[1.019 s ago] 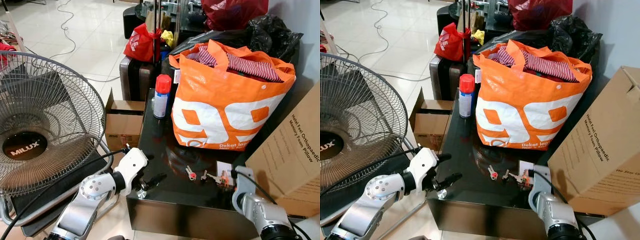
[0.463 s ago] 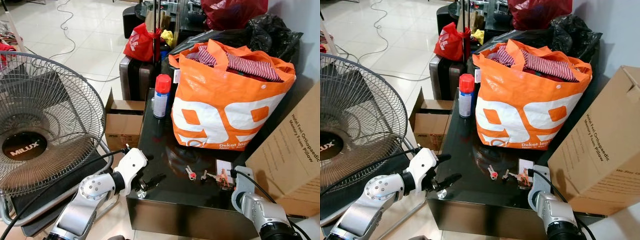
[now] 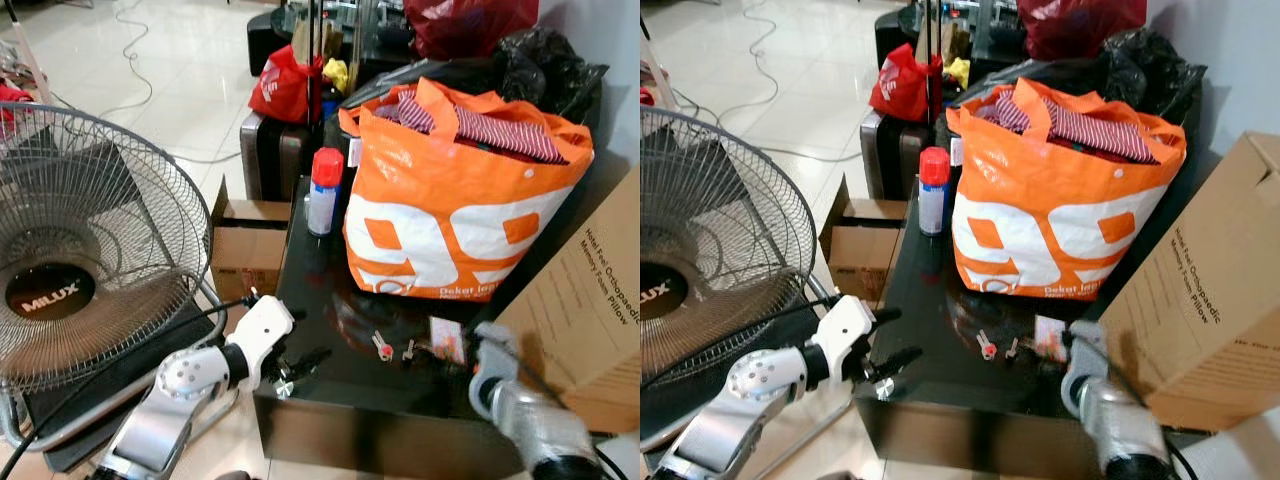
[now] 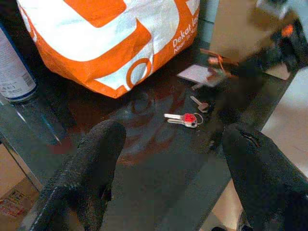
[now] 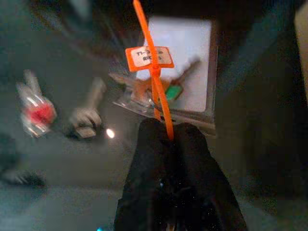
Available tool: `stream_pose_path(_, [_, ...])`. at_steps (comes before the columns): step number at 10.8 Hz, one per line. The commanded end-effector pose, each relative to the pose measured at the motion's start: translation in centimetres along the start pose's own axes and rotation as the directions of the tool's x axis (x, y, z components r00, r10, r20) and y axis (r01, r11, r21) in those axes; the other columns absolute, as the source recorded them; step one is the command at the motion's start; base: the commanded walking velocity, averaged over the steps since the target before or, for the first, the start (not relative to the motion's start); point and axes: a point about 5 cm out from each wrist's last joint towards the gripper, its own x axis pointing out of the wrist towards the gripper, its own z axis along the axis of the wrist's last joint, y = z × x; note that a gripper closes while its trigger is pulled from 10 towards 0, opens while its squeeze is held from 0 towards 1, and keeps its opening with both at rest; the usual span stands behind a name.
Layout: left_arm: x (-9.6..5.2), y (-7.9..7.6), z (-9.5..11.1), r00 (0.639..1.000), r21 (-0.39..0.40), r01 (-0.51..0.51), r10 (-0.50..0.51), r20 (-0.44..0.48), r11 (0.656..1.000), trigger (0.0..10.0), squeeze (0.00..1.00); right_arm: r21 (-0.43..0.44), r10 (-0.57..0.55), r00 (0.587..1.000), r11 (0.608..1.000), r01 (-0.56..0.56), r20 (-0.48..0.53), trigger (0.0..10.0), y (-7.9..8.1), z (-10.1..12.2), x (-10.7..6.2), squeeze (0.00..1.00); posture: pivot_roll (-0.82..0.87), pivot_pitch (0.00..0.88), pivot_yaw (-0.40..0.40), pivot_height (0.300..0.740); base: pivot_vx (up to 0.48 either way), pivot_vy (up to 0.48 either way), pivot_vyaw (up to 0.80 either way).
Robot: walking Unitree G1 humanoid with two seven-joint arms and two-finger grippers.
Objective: Hang keys on a hook
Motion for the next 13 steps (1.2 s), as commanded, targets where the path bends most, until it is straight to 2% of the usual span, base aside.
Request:
stream_pose_path(1, [-0.2,0.0,0.3,1.0,0.014,-0.01,0.009,0.011,1.0,10.0,0.0,-0.001,0.037,0.998,0.999,-0.037,0.045,0.0,0.0,1.0,-0.7,0.0,-0.05,0.0,-0.038,0.74,0.0,0.0,0.0])
stream_pose_path(3, [-0.3,0.1,0.4,0.999,0.015,-0.03,0.029,0.021,0.999,10.0,0.0,-0.045,0.144,0.984,0.989,-0.14,0.104,0.0,1.0,1.7,-2.5,0.0,-0.05,0.0,-0.027,0.74,0.0,0.0,0.0])
stream_pose_path(4, [-0.5,0.7,0.9,0.994,0.003,-0.095,0.095,0.057,0.995,10.0,0.0,-0.085,0.226,0.957,0.973,-0.214,0.181,0.0,1.6,2.5,-4.2,0.0,-0.06,0.0,-0.021,0.74,0.0,0.0,0.0])
stream_pose_path(5, [-0.6,1.2,1.8,0.979,-0.01,-0.171,0.171,0.107,0.985,10.0,0.0,-0.114,0.247,0.935,0.968,-0.225,0.252,0.0,1.9,3.3,-5.4,0.0,-0.06,0.0,-0.015,0.74,0.0,0.0,0.0])
stream_pose_path(6, [-1.0,2.1,2.2,0.95,-0.048,-0.285,0.289,0.121,0.957,10.0,0.0,-0.171,0.27,0.902,0.96,-0.223,0.338,3.6,2.6,4.3,-7.0,0.0,-0.07,0.0,-0.005,0.74,0.0,0.0,0.0])
stream_pose_path(7, [-1.4,2.3,1.9,0.929,-0.07,-0.345,0.351,0.117,0.936,10.0,0.0,-0.231,0.266,0.891,0.954,-0.189,0.368,10.0,3.2,4.6,-7.8,0.0,-0.08,0.0,0.002,0.74,0.0,0.0,0.0])
stream_pose_path(8, [-1.7,2.2,1.5,0.908,-0.088,-0.397,0.405,0.11,0.914,10.0,0.0,-0.258,0.262,0.877,0.952,-0.166,0.403,10.0,3.8,5.0,-8.2,0.0,-0.09,0.0,0.002,0.74,0.0,0.0,0.0])
stream_pose_path(10, [-1.7,2.3,1.0,0.859,-0.158,-0.49,0.505,0.079,0.858,10.0,0.0,-0.262,0.223,0.873,0.958,-0.114,0.434,10.0,4.4,5.3,-8.2,0.0,-0.08,0.0,-0.016,0.74,0.0,0.0,0.0])
stream_pose_path(13, [-1.6,2.6,1.4,0.821,-0.17,-0.54,0.56,0.108,0.825,10.0,0.0,-0.32,0.21,0.866,0.945,-0.061,0.454,10.0,5.1,5.8,-7.8,0.0,-0.07,0.0,-0.036,0.74,0.0,0.0,0.0])
